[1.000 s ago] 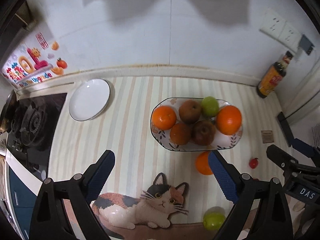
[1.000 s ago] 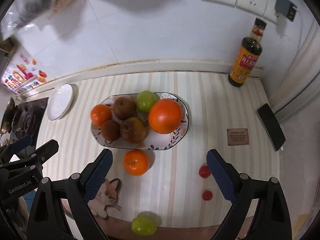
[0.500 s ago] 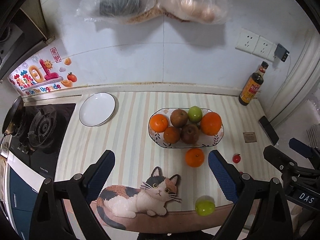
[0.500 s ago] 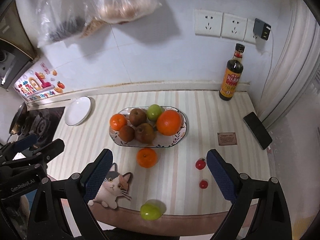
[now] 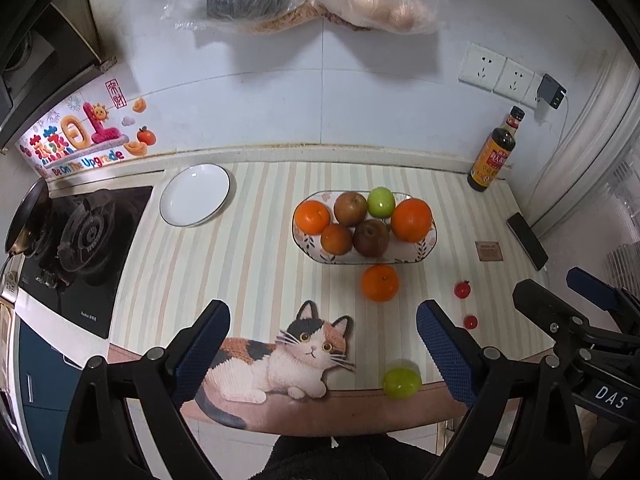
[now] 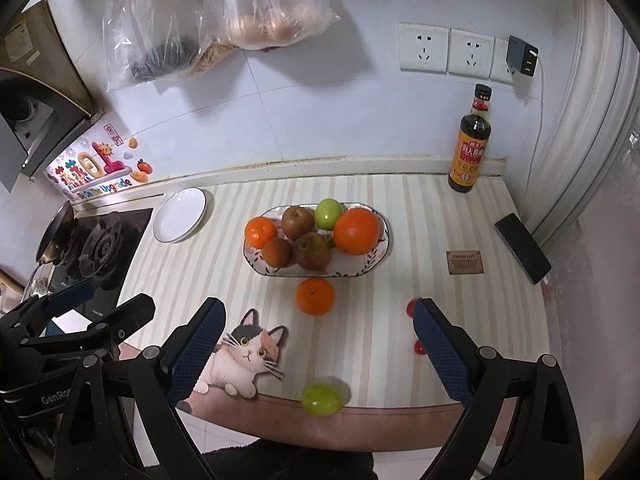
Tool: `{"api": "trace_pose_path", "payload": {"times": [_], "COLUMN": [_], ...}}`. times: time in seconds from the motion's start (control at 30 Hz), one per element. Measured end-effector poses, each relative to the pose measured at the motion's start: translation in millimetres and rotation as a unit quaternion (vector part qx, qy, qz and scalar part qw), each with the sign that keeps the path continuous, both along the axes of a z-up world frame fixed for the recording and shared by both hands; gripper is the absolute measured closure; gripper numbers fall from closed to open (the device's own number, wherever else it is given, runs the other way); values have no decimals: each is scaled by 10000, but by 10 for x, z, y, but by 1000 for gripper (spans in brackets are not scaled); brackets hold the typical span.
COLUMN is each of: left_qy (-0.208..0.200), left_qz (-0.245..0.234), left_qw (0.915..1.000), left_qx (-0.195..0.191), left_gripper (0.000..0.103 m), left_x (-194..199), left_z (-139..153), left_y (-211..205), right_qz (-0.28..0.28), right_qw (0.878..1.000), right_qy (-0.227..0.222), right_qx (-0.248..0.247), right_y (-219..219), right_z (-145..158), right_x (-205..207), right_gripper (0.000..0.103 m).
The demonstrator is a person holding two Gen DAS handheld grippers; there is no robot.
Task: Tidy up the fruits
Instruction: 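Grasp the orange with the left tool while the right tool grasps the green apple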
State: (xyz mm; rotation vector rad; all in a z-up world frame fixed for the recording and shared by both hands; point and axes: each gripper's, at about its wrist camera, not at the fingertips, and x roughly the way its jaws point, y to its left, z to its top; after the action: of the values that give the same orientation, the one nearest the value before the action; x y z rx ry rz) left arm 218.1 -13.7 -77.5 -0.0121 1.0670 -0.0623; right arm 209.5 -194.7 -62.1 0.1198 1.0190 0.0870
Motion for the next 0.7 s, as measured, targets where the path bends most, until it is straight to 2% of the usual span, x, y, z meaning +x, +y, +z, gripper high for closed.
{"api": "trace_pose_path", "payload": {"times": [0.2, 0.27, 0.4, 0.57, 0.7], "left_qy": [182, 344, 784, 1399, 1727], "left_qz": [4, 30, 129, 227, 258], "left_qw": [9998, 9994, 9965, 9890, 9835], "left_qx": [-69, -6, 253, 433, 467], "left_gripper": [7, 1, 0, 0, 0], "left_x": [35, 72, 143, 201, 231], "left_z": [-157, -289, -705, -1246, -1514], "left_y": [7, 20, 54, 88, 77], "right_qz": [50, 65, 92, 44, 4], "right_qw": [9992, 9976, 9852, 9528, 9324], "right_qy": [334, 624, 1631, 2900, 3403], "right_qx": [200, 289, 523, 899, 1220], "right_y": [-43, -67, -113, -147, -110], "right_z": [-207, -414, -1175, -2275, -2763], "right_x": [65, 103, 215, 253, 195], "right_gripper": [6, 6, 6, 6, 7]}}
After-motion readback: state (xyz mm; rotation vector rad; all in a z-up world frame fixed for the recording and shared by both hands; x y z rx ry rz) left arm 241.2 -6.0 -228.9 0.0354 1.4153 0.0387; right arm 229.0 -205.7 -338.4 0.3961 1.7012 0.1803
